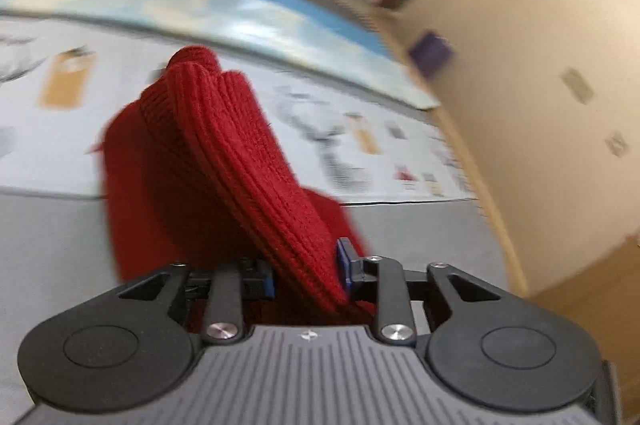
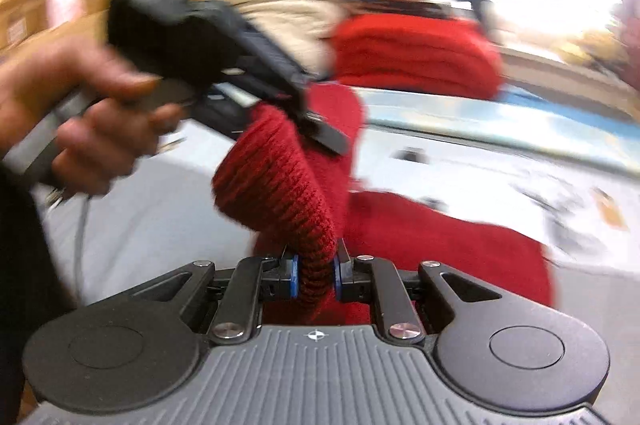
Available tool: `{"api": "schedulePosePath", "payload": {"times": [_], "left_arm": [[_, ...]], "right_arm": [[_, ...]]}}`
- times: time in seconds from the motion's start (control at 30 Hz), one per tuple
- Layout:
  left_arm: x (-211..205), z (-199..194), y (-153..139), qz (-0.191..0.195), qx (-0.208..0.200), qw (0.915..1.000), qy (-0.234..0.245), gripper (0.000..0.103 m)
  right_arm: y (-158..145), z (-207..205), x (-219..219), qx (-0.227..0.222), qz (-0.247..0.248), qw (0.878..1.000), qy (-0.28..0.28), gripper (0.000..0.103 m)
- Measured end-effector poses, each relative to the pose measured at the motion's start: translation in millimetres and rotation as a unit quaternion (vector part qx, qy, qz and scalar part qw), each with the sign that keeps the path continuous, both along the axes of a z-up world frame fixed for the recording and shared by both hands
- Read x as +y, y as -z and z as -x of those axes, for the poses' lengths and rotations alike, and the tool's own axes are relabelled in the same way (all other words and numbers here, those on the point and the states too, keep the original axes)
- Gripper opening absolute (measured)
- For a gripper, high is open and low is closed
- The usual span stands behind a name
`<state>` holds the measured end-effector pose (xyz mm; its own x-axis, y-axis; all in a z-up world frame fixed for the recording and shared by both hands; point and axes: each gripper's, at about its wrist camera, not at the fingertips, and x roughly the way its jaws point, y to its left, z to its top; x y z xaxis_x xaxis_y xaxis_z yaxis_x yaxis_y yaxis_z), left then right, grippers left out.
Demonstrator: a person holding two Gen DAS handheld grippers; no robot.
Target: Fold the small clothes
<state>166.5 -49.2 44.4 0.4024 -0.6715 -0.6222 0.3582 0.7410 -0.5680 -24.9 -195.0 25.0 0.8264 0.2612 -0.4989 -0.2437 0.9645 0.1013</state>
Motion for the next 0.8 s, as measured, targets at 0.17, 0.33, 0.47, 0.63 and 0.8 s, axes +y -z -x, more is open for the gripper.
{"api": "schedulePosePath", "payload": {"times": [0.17, 0.33, 0.47, 0.63, 0.8], "left_arm": [[-23, 7, -7, 0.003, -0.024, 0.9994, 0.027, 0.045], [-23, 3, 19, -0.061, 0.033, 0.9974, 0.019, 0.045], [-29, 4, 29, -0.091, 0.036, 0.9946, 0.035, 0.045], [-36, 12, 36, -0.109, 0.031, 0.9906, 0.076, 0.045], [-57, 23, 48, -0.151, 0.028, 0.9806, 0.122, 0.045]], "right_arm": [[35, 0, -65, 0.114, -0.053, 0.969, 0.212, 0.015], [88, -1, -114, 0.241, -0.18, 0.91, 0.286, 0.023], [76, -4, -119, 0.208, -0.207, 0.914, 0.281, 0.039], [87, -8, -131, 0.218, -0.232, 0.899, 0.302, 0.061], [83, -4, -134, 0.209, -0.236, 0.901, 0.298, 0.057]]}}
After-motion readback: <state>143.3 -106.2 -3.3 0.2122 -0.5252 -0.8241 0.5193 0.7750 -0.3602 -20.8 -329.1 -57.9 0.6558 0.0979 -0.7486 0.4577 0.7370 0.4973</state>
